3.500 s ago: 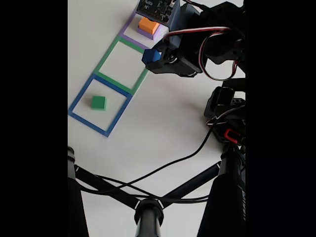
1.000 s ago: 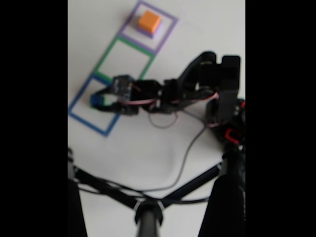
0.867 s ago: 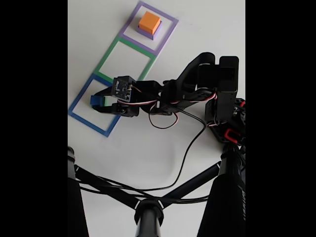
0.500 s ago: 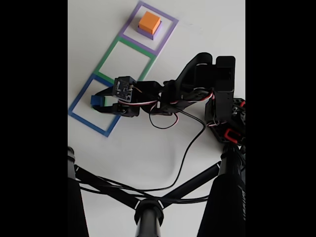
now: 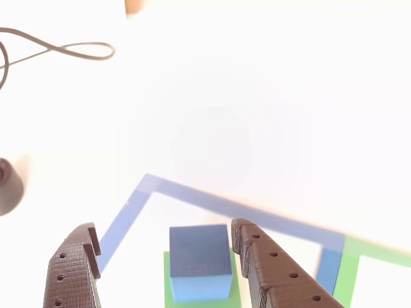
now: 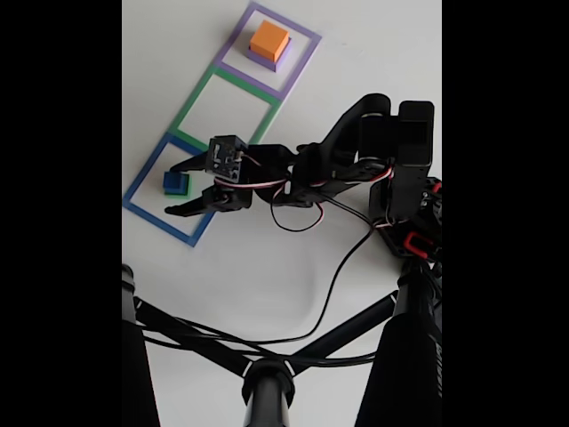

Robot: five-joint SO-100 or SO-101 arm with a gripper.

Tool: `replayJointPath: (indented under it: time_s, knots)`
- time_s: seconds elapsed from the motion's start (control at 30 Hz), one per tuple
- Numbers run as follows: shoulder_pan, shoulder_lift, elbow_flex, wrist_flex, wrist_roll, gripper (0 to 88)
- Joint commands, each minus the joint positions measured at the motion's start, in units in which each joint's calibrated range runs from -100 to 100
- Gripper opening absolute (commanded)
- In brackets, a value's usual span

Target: Tower of hanoi

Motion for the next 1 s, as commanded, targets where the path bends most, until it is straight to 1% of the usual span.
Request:
replayJointPath:
  time_s: [0.0, 0.1, 0.17, 0.37, 0.43, 0.57, 0.73, 0.8, 0.83, 0.97]
  knots:
    - [0.95, -10.92, 0.13, 6.58, 0.00, 22.4]
    - [1.72, -17.87, -0.42, 14.27, 0.00, 21.4]
    - [2.30, -23.36, -1.87, 21.88, 0.00, 19.4]
    - [4.02, -39.02, -11.51, 51.84, 0.00, 5.9]
    - [4.69, -42.41, -16.32, 61.72, 0.00, 3.1]
    - [7.38, -46.86, -28.23, 82.61, 0.00, 1.1]
    - [12.36, -49.28, -44.42, 105.36, 0.00, 0.2]
    - [14.66, -49.44, -51.05, 113.38, -3.72, 0.2]
    - [15.91, -49.52, -54.23, 116.86, -6.59, 0.1]
    - [19.36, -49.44, -65.69, 128.68, -10.99, 0.1]
